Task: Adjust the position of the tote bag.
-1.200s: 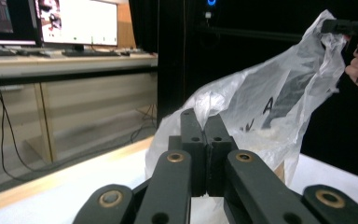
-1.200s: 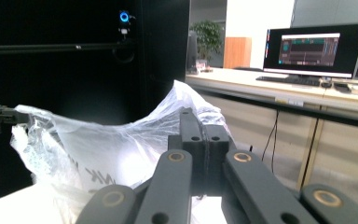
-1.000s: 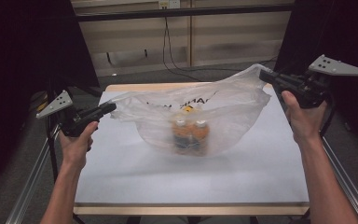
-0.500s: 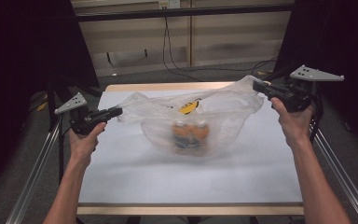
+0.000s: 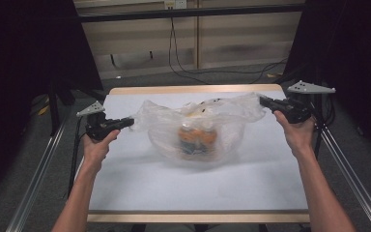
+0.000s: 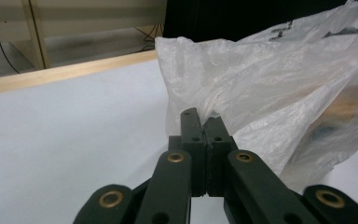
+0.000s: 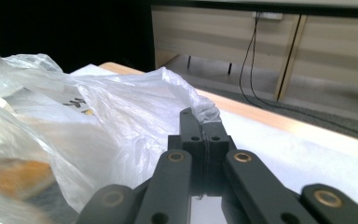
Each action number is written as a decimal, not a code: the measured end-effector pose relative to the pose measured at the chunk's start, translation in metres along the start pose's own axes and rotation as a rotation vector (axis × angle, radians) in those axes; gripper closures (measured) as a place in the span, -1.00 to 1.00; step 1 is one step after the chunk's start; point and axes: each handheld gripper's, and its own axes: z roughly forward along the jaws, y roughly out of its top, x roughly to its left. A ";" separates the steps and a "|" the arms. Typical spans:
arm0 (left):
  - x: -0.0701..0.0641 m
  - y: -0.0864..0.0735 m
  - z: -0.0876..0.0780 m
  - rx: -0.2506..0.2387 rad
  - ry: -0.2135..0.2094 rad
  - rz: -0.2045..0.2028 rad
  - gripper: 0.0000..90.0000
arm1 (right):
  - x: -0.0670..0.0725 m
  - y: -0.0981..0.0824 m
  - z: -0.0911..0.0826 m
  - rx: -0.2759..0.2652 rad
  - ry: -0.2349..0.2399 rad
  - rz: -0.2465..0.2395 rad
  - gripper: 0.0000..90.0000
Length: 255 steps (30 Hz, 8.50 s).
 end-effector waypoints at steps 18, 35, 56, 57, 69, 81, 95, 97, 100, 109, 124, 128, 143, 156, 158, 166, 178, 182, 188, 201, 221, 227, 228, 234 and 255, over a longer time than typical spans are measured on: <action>-0.018 -0.029 -0.006 0.145 -0.051 0.101 1.00 | 0.004 -0.052 -0.008 0.116 -0.004 -0.027 1.00; -0.014 -0.045 0.009 0.269 -0.030 0.125 1.00 | 0.005 -0.071 -0.001 0.153 0.007 -0.019 1.00; -0.017 -0.056 0.018 0.345 -0.047 0.141 1.00 | 0.009 -0.091 0.002 0.235 0.026 -0.040 1.00; -0.017 -0.059 0.019 0.372 -0.024 0.147 1.00 | 0.009 -0.092 0.003 0.246 0.017 -0.044 1.00; -0.010 -0.069 0.020 0.407 -0.019 0.123 1.00 | 0.002 -0.106 0.010 0.314 0.017 -0.048 1.00; -0.010 -0.080 0.018 0.419 -0.022 0.120 1.00 | 0.000 -0.125 0.025 0.421 0.026 -0.069 1.00; -0.014 -0.080 0.017 0.410 -0.024 0.117 0.81 | 0.004 -0.131 0.025 0.431 0.020 -0.082 0.89; -0.013 -0.078 0.015 0.382 -0.037 0.098 0.65 | 0.004 -0.128 0.021 0.395 0.032 -0.080 0.78; -0.014 -0.075 0.011 0.358 -0.031 0.099 0.45 | 0.003 -0.123 0.015 0.343 0.047 -0.061 0.64; -0.021 -0.055 -0.010 0.201 -0.024 0.083 -0.06 | 0.012 -0.101 -0.001 0.213 0.086 -0.041 0.07; -0.029 -0.031 -0.035 0.038 -0.027 0.091 0.14 | 0.038 -0.068 -0.012 0.119 0.159 -0.079 0.12; -0.041 -0.030 -0.014 0.094 -0.061 0.122 0.54 | 0.046 -0.060 -0.009 0.110 0.191 -0.089 0.37; -0.074 0.000 0.082 0.165 -0.182 0.180 1.00 | 0.075 -0.040 0.064 0.281 0.337 -0.170 1.00; -0.079 -0.007 0.112 0.234 -0.166 0.208 1.00 | 0.073 -0.050 0.097 0.341 0.339 -0.141 1.00; -0.079 -0.008 0.114 0.249 -0.159 0.214 1.00 | 0.072 -0.049 0.098 0.336 0.345 -0.134 1.00; -0.081 -0.019 0.122 0.304 -0.145 0.235 1.00 | 0.073 -0.069 0.109 0.438 0.358 -0.130 1.00; -0.080 -0.036 0.133 0.451 -0.115 0.320 1.00 | 0.078 -0.090 0.123 0.535 0.290 -0.212 1.00; -0.082 -0.039 0.133 0.505 -0.073 0.366 1.00 | 0.082 -0.093 0.124 0.565 0.259 -0.283 1.00; -0.074 -0.039 0.129 0.508 -0.002 0.390 1.00 | 0.075 -0.092 0.120 0.576 0.120 -0.381 1.00; -0.076 -0.036 0.126 0.497 -0.032 0.387 1.00 | 0.064 -0.085 0.114 0.492 0.145 -0.290 1.00; -0.078 -0.031 0.136 0.584 0.009 0.468 1.00 | 0.075 -0.084 0.127 0.659 0.230 -0.324 1.00; -0.070 -0.027 0.133 0.637 0.055 0.515 1.00 | 0.062 -0.082 0.120 0.698 0.173 -0.383 1.00; -0.069 -0.027 0.133 0.643 0.058 0.519 1.00 | 0.061 -0.082 0.119 0.704 0.164 -0.398 1.00; -0.066 -0.026 0.128 0.679 0.066 0.530 1.00 | 0.059 -0.081 0.115 0.746 0.106 -0.453 1.00; -0.048 -0.043 0.087 0.631 0.054 0.474 1.00 | 0.015 -0.094 0.063 0.784 0.070 -0.376 1.00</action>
